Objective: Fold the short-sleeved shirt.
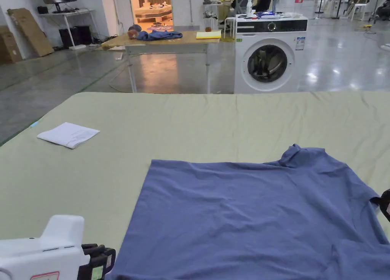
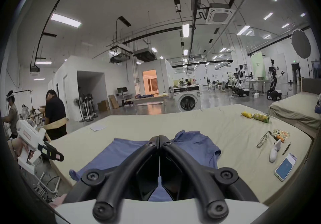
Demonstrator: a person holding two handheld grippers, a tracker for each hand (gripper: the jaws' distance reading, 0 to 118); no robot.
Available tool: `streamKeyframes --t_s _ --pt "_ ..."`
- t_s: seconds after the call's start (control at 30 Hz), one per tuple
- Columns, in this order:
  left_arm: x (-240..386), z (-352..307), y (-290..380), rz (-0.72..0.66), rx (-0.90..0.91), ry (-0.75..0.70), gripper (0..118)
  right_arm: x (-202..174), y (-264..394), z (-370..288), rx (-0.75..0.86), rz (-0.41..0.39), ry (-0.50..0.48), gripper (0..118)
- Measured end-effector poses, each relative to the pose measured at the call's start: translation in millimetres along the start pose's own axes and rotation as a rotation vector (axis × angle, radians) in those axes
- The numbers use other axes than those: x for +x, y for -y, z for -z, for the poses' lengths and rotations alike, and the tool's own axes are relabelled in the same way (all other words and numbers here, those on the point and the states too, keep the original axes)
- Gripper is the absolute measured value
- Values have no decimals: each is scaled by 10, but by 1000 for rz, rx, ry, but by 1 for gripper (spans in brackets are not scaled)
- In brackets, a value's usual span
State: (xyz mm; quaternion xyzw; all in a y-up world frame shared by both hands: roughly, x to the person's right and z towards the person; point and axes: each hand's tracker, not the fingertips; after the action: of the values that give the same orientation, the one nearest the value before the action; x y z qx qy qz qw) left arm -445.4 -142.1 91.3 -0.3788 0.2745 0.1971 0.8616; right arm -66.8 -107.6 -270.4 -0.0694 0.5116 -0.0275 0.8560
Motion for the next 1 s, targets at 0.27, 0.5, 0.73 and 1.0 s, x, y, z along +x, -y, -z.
streamKeyframes --t_s 0.27,0.5,0.73,1.0 --pt "-326 680 278 -82 -29 -35 103 23 168 104 -113 51 10 0" --pt "-395 1030 390 13 -42 75 76 -19 236 185 -169 83 13 0" --pt "-345 663 655 -30 185 64 2 95 322 111 -199 99 30 0" --pt "-6 326 802 44 295 -27 0 805 625 55 -405 194 137 4"
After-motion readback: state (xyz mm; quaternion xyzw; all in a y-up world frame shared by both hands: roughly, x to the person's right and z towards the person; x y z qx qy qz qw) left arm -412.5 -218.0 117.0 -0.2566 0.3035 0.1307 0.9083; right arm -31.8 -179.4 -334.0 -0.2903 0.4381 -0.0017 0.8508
